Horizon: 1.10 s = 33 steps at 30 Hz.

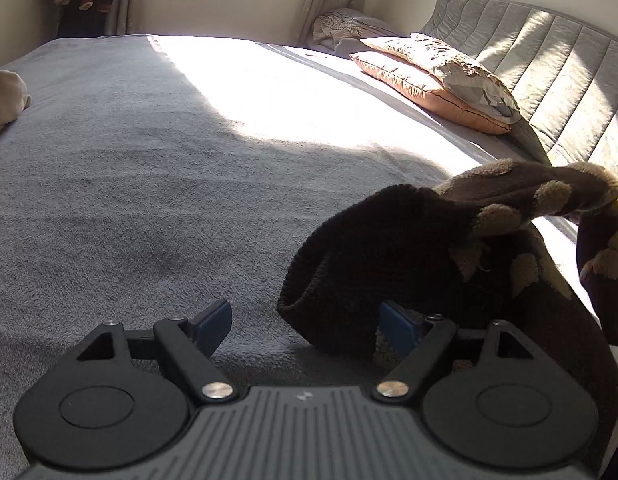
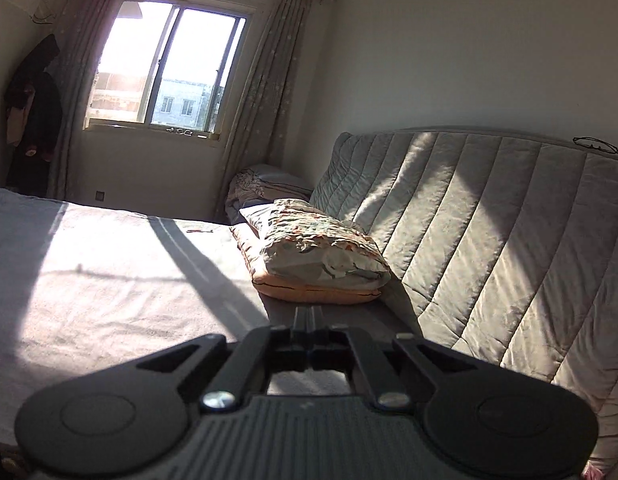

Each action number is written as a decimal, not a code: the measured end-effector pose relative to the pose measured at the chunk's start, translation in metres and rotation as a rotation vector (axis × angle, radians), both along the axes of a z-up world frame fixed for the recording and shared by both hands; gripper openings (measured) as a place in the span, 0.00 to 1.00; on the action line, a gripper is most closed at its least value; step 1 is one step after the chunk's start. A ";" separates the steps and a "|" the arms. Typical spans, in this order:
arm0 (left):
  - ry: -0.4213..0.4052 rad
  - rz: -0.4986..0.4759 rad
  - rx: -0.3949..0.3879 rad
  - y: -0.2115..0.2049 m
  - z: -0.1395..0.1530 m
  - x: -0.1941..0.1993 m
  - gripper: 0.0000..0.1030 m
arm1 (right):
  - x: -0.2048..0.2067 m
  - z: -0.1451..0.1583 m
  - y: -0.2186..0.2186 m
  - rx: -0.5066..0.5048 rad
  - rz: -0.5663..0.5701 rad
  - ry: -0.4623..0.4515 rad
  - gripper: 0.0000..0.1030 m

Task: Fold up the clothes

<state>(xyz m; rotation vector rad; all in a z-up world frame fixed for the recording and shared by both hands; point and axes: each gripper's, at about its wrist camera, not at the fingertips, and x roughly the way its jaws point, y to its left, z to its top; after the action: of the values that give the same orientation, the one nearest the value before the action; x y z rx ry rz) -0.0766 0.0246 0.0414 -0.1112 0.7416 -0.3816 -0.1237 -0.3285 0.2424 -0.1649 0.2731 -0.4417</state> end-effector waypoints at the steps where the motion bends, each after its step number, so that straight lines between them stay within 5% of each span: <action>1: 0.000 -0.012 0.003 0.002 -0.002 0.000 0.81 | -0.001 -0.002 -0.004 -0.010 0.014 0.023 0.00; 3: 0.000 -0.037 0.008 0.006 -0.005 0.001 0.81 | 0.000 -0.019 0.006 -0.079 0.116 0.118 0.09; 5: 0.000 -0.062 0.014 0.009 -0.008 0.002 0.81 | 0.002 -0.041 0.022 -0.157 0.219 0.212 0.39; 6: -0.002 -0.066 0.016 0.014 -0.010 0.002 0.82 | 0.003 -0.051 0.028 -0.161 0.259 0.233 0.62; 7: -0.005 -0.066 0.019 0.019 -0.011 0.001 0.82 | 0.005 -0.063 0.035 -0.156 0.304 0.255 0.71; 11: -0.012 -0.062 0.024 0.041 -0.017 0.001 0.85 | 0.022 -0.111 0.081 -0.108 0.525 0.383 0.71; 22: 0.030 -0.065 0.013 0.083 -0.023 -0.002 0.94 | 0.088 -0.203 0.164 -0.427 0.569 0.581 0.70; 23: 0.034 -0.068 0.013 0.085 -0.023 0.000 0.94 | 0.094 -0.211 0.172 -0.456 0.572 0.599 0.67; 25: 0.042 -0.069 0.013 0.089 -0.024 0.001 0.96 | 0.106 -0.228 0.187 -0.515 0.579 0.635 0.44; 27: 0.053 -0.073 0.015 0.098 -0.024 -0.004 0.96 | 0.115 -0.240 0.201 -0.565 0.581 0.655 0.08; 33: 0.054 -0.063 0.021 0.117 -0.022 -0.036 0.96 | 0.082 -0.171 0.198 -0.508 0.511 0.403 0.08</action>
<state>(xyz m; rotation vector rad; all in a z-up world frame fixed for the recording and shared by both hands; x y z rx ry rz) -0.1129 0.1413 0.0192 -0.0791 0.8039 -0.4320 -0.0414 -0.1308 0.0715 -0.8066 0.4950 0.0454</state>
